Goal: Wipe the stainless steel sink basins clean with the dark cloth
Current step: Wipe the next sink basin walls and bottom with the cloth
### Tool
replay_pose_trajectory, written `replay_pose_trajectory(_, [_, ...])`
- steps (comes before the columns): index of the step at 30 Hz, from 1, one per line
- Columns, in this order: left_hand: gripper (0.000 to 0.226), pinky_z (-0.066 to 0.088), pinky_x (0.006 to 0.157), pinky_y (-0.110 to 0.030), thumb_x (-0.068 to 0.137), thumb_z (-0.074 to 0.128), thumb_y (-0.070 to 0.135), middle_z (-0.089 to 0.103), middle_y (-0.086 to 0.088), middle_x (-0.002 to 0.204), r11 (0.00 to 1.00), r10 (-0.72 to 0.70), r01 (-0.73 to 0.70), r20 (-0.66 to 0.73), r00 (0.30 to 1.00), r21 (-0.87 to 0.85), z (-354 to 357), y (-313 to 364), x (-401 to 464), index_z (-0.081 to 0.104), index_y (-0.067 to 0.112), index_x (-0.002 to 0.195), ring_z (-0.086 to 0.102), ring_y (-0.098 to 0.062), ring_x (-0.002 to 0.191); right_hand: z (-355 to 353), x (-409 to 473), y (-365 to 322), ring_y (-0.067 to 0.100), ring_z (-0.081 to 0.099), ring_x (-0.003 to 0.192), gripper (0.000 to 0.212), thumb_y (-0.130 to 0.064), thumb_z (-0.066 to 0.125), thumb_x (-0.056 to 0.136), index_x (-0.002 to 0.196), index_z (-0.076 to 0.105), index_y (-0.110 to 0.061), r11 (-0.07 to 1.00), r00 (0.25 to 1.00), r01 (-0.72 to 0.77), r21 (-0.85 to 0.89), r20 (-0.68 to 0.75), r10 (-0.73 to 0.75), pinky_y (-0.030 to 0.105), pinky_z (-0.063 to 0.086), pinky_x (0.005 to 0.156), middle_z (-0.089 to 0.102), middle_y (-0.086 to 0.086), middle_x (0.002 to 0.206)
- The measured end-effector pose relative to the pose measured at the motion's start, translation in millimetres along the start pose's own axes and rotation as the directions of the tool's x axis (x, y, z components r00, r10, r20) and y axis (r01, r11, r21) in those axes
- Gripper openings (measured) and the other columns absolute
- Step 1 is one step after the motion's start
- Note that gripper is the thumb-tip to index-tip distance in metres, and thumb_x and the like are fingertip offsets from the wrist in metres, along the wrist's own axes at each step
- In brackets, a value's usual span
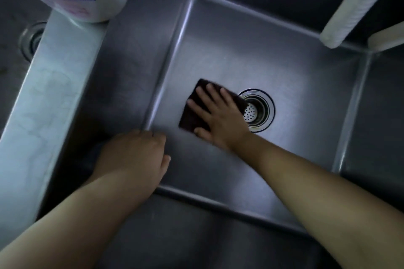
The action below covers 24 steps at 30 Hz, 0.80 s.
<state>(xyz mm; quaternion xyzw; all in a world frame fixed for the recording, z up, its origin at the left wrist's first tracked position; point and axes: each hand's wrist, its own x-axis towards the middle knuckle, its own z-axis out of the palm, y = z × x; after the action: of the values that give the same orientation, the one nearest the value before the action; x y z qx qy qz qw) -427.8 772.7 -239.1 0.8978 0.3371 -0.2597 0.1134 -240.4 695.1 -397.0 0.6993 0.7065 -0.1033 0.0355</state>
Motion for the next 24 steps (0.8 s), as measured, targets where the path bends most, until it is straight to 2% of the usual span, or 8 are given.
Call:
replay_pose_trajectory(3, [0.018,0.042,0.078,-0.031,0.093,0.038,0.044,0.057,0.002,0.109,1.000,0.000,0.000,0.014,1.000,0.012,-1,1,-2,0.037,0.026,0.090,0.054,-0.020,0.104,-10,10,45,0.034,0.004,0.145,0.071,-0.057,0.037,0.090,0.150,0.017,-0.026,0.982,0.982,-0.191,0.005,-0.008,0.191,0.047,0.001,0.116,0.010,0.013,0.158])
replay_pose_trajectory(5, [0.020,0.042,0.076,-0.031,0.093,0.038,0.044,0.057,0.002,0.107,1.000,0.006,-0.006,0.009,1.000,0.018,0,1,-1,0.034,0.026,0.087,0.054,-0.021,0.103,-14,20,63,0.033,0.002,0.145,0.070,-0.057,0.032,0.092,0.151,0.013,-0.025,0.967,0.967,-0.255,-0.009,0.007,0.255,0.046,-0.001,0.117,0.007,0.014,0.158])
replay_pose_trajectory(10, [0.022,0.033,0.067,-0.029,0.092,0.039,0.046,0.060,0.001,0.105,0.997,-0.007,0.009,-0.020,1.000,0.071,3,-2,0,0.038,0.025,0.087,0.056,-0.022,0.099,-13,23,50,0.032,-0.008,0.145,0.069,-0.057,0.024,0.093,0.151,0.002,-0.026,0.927,0.927,-0.374,0.027,0.054,0.372,0.046,-0.005,0.116,-0.004,0.013,0.158])
replay_pose_trajectory(12, [0.022,0.034,0.067,-0.030,0.092,0.040,0.046,0.061,0.000,0.104,0.998,-0.010,0.012,-0.022,1.000,0.066,5,-2,1,0.044,0.024,0.092,0.057,-0.023,0.098,-10,6,29,0.034,-0.004,0.145,0.071,-0.055,0.031,0.092,0.151,0.008,-0.025,0.949,0.950,-0.311,0.054,0.043,0.309,0.047,-0.003,0.116,0.000,0.015,0.158])
replay_pose_trajectory(16, [0.027,0.043,0.073,-0.031,0.091,0.041,0.046,0.062,-0.002,0.106,0.997,-0.043,0.043,-0.010,0.999,0.064,6,-4,3,0.050,0.023,0.101,0.058,-0.024,0.100,4,-55,-16,0.036,0.009,0.144,0.071,-0.051,0.045,0.086,0.148,0.027,-0.023,0.995,0.999,-0.053,0.090,0.009,0.053,0.050,0.007,0.117,0.018,0.015,0.156])
replay_pose_trajectory(19, [0.026,0.041,0.071,-0.031,0.091,0.041,0.046,0.062,-0.002,0.106,0.996,-0.049,0.048,0.009,0.999,0.073,6,-3,2,0.050,0.022,0.099,0.059,-0.024,0.100,14,-115,-19,0.035,0.009,0.144,0.070,-0.052,0.046,0.087,0.148,0.027,-0.024,0.996,0.997,0.050,0.068,0.061,-0.055,0.050,0.010,0.116,0.018,0.013,0.156])
replay_pose_trajectory(22, [0.025,0.037,0.067,-0.030,0.092,0.041,0.046,0.062,-0.002,0.106,0.996,-0.036,0.034,0.031,0.999,0.080,4,-1,2,0.048,0.022,0.096,0.058,-0.023,0.099,17,-167,-4,0.038,0.015,0.142,0.072,-0.056,0.047,0.087,0.148,0.026,-0.024,0.992,0.986,0.121,0.023,0.112,-0.123,0.054,0.018,0.114,0.021,0.014,0.154])
replay_pose_trajectory(24, [0.024,0.038,0.066,-0.030,0.092,0.041,0.045,0.062,-0.002,0.105,0.997,-0.027,0.025,0.033,0.999,0.074,4,-1,2,0.048,0.022,0.095,0.058,-0.023,0.098,16,-184,1,0.038,0.016,0.142,0.073,-0.057,0.046,0.087,0.148,0.024,-0.023,0.989,0.979,0.147,0.005,0.146,-0.146,0.054,0.018,0.114,0.021,0.014,0.154])
